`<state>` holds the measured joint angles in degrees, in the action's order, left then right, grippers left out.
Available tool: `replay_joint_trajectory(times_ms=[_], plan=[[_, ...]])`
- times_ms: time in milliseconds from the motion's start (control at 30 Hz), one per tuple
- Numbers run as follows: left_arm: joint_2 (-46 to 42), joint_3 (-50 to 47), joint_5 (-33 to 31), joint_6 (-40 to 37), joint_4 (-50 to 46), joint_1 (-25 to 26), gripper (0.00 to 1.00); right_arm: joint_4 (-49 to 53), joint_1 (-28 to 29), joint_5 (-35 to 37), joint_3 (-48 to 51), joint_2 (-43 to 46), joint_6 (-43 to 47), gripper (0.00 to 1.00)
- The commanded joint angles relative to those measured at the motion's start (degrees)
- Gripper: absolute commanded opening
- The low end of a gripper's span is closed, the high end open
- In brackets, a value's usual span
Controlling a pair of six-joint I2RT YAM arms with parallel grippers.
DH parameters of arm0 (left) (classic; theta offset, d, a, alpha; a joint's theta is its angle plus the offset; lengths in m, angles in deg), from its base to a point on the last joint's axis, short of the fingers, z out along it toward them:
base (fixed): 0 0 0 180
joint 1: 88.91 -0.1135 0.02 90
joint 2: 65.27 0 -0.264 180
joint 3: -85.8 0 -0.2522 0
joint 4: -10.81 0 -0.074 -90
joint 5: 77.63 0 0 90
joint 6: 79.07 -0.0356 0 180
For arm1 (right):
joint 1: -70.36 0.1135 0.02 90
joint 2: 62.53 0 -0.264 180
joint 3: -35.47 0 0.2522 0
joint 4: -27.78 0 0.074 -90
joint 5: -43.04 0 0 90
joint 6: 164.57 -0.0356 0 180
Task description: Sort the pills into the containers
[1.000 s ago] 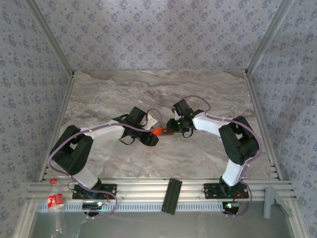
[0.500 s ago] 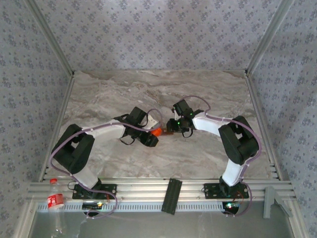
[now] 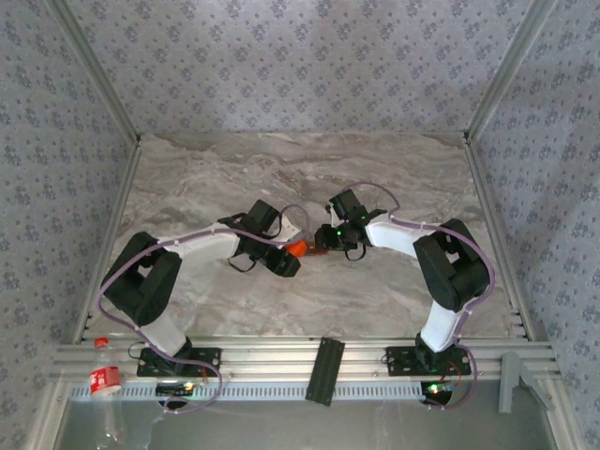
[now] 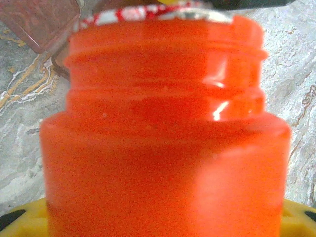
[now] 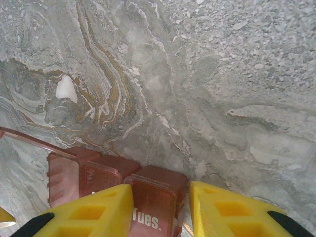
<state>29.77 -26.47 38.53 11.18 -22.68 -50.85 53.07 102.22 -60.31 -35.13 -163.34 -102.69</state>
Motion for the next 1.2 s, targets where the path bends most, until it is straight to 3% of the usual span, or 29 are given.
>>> replay_joint_trajectory(times_ms=[0, 1167], plan=[[1.38, 2.57, 0.89, -1.79, -3.51, 0.44, 0.0, 2.19, -0.15, 0.79, 1.71, -1.14, -0.87, 0.38], [7.74, 10.29, -5.89, -3.72, -13.17, 0.29, 0.0, 1.31, -0.01, 0.6, 2.47, -1.06, -1.85, 0.38]])
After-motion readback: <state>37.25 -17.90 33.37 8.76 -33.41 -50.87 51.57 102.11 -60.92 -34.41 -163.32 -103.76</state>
